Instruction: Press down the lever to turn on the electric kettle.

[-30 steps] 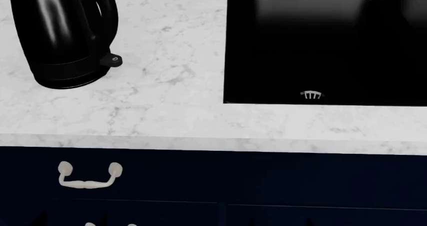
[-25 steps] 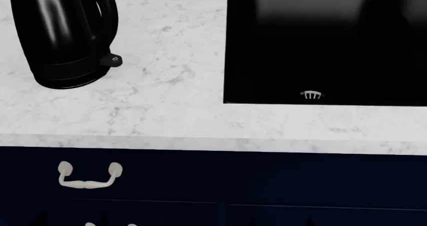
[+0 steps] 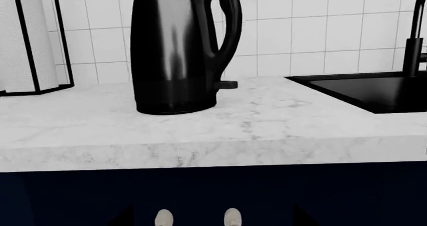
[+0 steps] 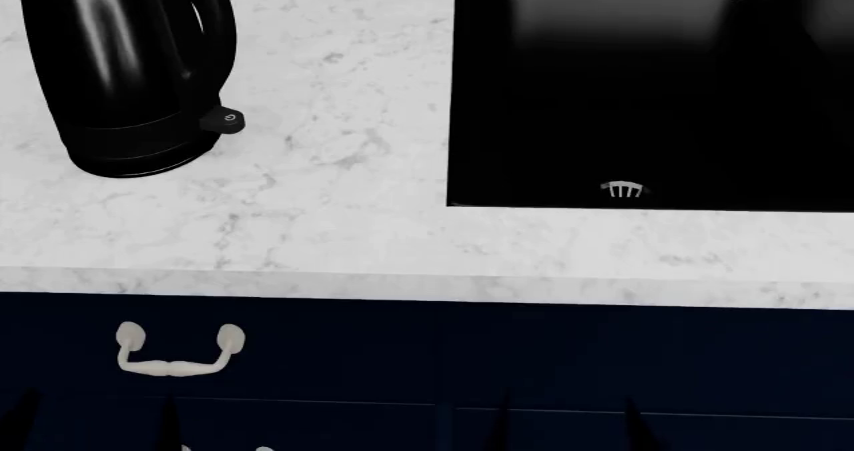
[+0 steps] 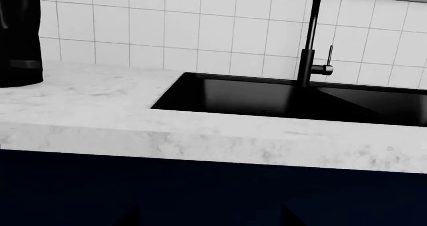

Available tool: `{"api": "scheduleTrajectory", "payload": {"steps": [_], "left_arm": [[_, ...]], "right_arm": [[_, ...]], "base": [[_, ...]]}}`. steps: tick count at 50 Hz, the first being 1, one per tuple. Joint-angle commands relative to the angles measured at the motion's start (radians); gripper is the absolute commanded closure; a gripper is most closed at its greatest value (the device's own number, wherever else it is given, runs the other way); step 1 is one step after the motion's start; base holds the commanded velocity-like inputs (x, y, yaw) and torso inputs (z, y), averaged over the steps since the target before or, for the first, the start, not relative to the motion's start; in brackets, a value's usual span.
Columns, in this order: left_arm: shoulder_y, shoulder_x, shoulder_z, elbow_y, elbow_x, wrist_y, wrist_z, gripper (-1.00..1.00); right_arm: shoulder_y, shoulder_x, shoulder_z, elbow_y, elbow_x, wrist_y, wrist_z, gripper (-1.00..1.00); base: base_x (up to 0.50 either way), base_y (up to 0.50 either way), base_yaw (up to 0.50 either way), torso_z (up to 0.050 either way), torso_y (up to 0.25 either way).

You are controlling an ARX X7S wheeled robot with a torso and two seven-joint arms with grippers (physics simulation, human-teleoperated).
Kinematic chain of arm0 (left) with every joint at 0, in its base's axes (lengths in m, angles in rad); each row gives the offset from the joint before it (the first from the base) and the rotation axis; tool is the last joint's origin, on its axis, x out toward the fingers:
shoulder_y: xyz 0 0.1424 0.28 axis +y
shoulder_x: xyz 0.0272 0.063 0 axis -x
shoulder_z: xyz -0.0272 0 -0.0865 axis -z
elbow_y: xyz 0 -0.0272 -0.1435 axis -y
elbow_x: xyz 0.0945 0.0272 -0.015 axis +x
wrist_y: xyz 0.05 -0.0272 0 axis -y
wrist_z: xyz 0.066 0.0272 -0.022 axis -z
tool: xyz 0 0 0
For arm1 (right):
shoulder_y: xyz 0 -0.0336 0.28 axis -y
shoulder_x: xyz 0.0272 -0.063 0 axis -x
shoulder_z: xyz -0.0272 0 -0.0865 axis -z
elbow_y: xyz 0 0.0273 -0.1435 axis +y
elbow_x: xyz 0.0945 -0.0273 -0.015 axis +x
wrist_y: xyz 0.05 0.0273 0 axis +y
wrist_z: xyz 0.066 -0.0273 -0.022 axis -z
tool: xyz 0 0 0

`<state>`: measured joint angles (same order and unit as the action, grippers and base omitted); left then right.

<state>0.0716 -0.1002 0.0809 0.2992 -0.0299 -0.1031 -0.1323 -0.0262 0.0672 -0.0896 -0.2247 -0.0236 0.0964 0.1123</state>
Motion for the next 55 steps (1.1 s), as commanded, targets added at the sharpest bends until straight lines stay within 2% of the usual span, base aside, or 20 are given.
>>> {"api": "scheduleTrajectory", "payload": {"steps": [1, 5, 8, 23, 28, 32, 37, 46, 55], "left_arm": [[0.010, -0.043, -0.029, 0.312, -0.012, -0.177, -0.038, -1.00], [-0.021, -0.061, -0.039, 0.378, -0.003, -0.235, -0.047, -1.00], [-0.072, -0.076, -0.077, 0.470, -0.032, -0.352, -0.046, -1.00], [-0.129, -0.117, -0.107, 0.582, -0.070, -0.491, -0.052, -1.00], [-0.141, -0.126, -0.121, 0.594, -0.080, -0.515, -0.055, -1.00], [-0.099, -0.122, -0.132, 0.576, -0.083, -0.457, -0.058, -1.00], [-0.072, -0.124, -0.136, 0.529, -0.081, -0.405, -0.059, -1.00], [-0.067, -0.129, -0.137, 0.529, -0.094, -0.406, -0.065, -1.00], [-0.018, -0.129, -0.112, 0.461, -0.079, -0.320, -0.066, -1.00]], "right_arm": [[-0.007, 0.035, -0.006, -0.276, -0.018, 0.173, 0.028, -1.00], [0.039, 0.046, -0.006, -0.388, -0.022, 0.292, 0.023, -1.00], [0.078, 0.060, -0.016, -0.473, -0.007, 0.377, -0.005, -1.00], [0.144, 0.084, -0.041, -0.528, 0.049, 0.439, -0.047, -1.00], [0.168, 0.091, -0.067, -0.510, 0.048, 0.446, -0.056, -1.00], [0.149, 0.088, -0.062, -0.459, 0.066, 0.382, -0.058, -1.00], [0.156, 0.101, -0.060, -0.467, 0.065, 0.404, -0.054, -1.00], [0.150, 0.115, -0.080, -0.442, 0.051, 0.382, -0.048, -1.00], [0.129, 0.100, -0.054, -0.345, 0.083, 0.310, -0.030, -1.00]], "base": [[0.00, 0.00, 0.00, 0.000, 0.000], [0.00, 0.00, 0.00, 0.000, 0.000], [0.00, 0.00, 0.00, 0.000, 0.000], [0.00, 0.47, 0.00, 0.000, 0.000], [0.30, 0.39, 0.00, 0.000, 0.000], [0.44, 0.23, 0.00, 0.000, 0.000], [0.47, 0.18, 0.00, 0.000, 0.000], [0.49, 0.20, 0.00, 0.000, 0.000], [0.23, 0.14, 0.00, 0.000, 0.000]]}}
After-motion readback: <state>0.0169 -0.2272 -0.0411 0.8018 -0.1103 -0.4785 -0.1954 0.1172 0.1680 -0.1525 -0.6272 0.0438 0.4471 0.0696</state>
